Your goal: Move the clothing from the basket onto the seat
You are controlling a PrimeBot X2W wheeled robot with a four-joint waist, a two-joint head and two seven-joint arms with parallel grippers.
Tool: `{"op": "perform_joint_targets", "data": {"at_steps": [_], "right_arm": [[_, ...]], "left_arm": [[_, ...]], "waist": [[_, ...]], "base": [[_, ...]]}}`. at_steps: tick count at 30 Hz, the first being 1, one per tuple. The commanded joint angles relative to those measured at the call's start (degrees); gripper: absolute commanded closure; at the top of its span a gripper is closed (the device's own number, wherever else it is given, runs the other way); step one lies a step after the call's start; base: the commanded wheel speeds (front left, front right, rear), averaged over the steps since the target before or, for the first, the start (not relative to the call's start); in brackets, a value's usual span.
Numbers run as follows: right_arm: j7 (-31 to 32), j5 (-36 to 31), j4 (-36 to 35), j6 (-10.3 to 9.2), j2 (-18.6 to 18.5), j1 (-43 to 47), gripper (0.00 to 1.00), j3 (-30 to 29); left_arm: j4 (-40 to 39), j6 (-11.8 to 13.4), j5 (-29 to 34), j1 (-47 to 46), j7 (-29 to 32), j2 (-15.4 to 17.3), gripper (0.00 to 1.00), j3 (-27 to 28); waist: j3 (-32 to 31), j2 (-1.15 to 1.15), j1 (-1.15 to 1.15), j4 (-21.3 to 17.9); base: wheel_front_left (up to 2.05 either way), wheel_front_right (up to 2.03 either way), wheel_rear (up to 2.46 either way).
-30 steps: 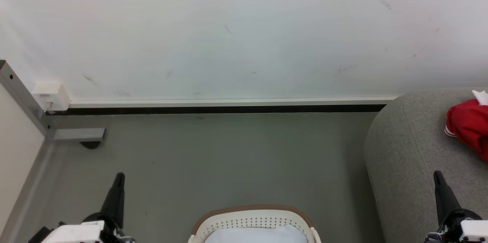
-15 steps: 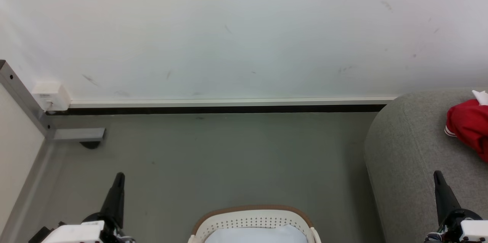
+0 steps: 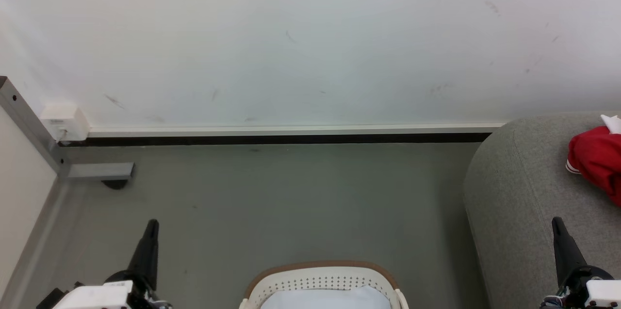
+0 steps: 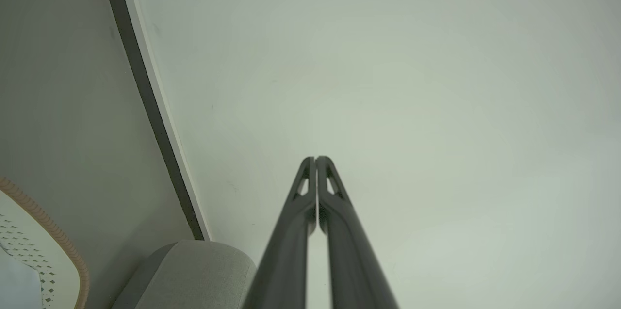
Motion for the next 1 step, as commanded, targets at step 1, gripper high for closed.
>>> {"op": "perform_joint_targets", "data": {"at_steps": [1], "right_arm": [[0.11, -0.45, 0.16, -0.13, 0.11, -0.70, 1.00, -0.26]], "left_arm": [[0.01, -0.34, -0.79, -0.54, 0.23, 0.40, 1.00, 0.10]], "waist": [[0.00, 0.00, 0.00, 0.00]], "base": [[0.00, 0.00, 0.00]]}}
